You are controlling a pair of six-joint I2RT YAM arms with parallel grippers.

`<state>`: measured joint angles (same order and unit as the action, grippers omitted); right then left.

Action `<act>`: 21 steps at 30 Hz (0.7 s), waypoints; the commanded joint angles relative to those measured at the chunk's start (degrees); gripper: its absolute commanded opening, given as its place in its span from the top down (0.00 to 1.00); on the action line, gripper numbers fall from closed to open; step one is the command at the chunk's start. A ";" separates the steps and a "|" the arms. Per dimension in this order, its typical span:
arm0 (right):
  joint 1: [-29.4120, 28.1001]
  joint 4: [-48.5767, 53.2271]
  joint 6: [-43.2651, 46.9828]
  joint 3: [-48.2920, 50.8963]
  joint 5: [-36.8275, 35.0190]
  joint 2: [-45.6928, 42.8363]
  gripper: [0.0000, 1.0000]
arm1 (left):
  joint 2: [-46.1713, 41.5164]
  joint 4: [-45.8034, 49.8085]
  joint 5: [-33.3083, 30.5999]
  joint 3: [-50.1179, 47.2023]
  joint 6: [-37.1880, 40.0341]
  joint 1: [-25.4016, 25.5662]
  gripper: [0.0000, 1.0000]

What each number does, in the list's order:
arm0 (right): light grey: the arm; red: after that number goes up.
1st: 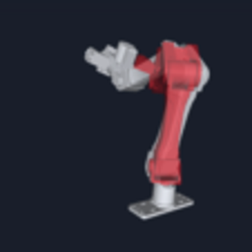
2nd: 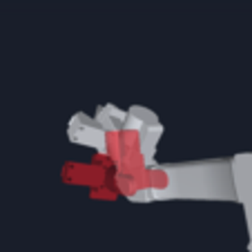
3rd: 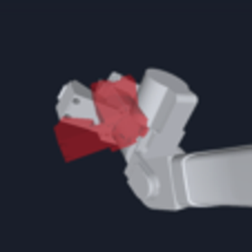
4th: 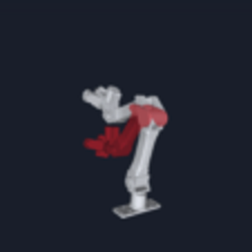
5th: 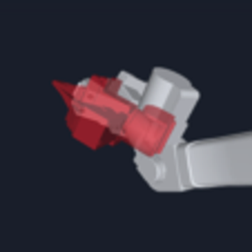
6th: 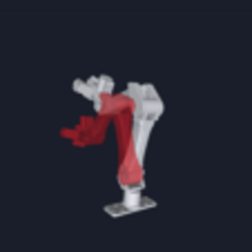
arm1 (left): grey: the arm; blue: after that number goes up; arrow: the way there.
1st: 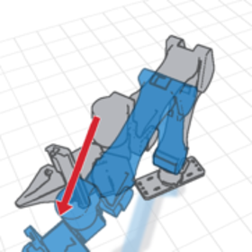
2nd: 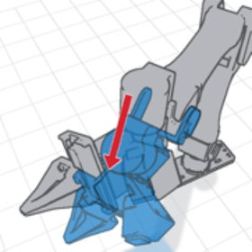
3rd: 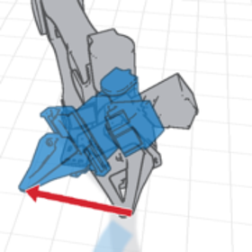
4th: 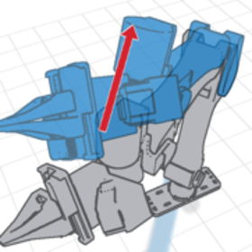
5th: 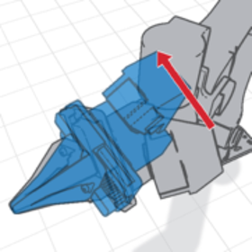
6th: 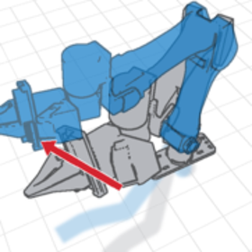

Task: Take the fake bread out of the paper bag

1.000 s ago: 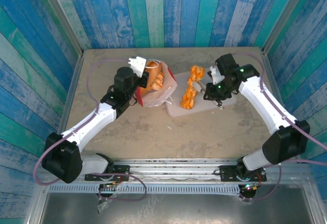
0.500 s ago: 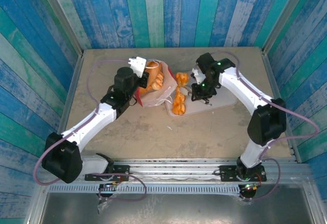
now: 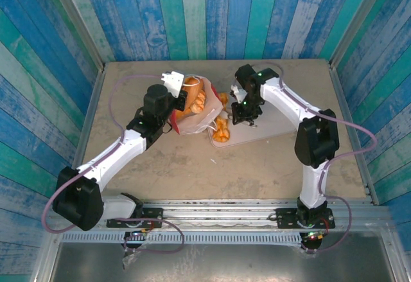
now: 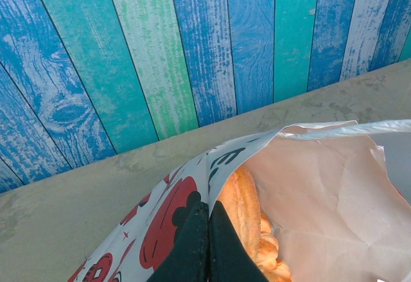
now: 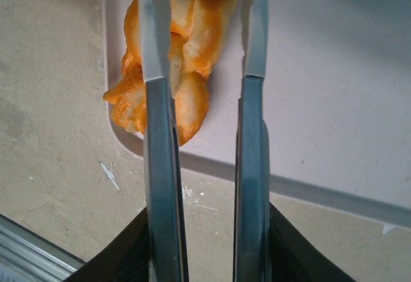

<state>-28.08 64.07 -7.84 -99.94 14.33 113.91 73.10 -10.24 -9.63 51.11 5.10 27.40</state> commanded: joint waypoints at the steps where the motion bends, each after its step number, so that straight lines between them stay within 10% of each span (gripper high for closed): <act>1: -0.40 1.14 1.57 -1.98 1.79 1.37 0.56 | -3.14 -1.69 -1.50 -0.22 -0.34 0.11 1.00; 21: -0.16 -0.53 2.56 -2.78 3.05 3.05 0.50 | -3.14 -0.85 -1.27 0.44 -0.50 0.11 1.00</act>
<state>-28.10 63.37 -5.74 -102.10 16.93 117.36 73.10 -10.24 -10.20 51.11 5.10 27.40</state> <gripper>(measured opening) 0.504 0.044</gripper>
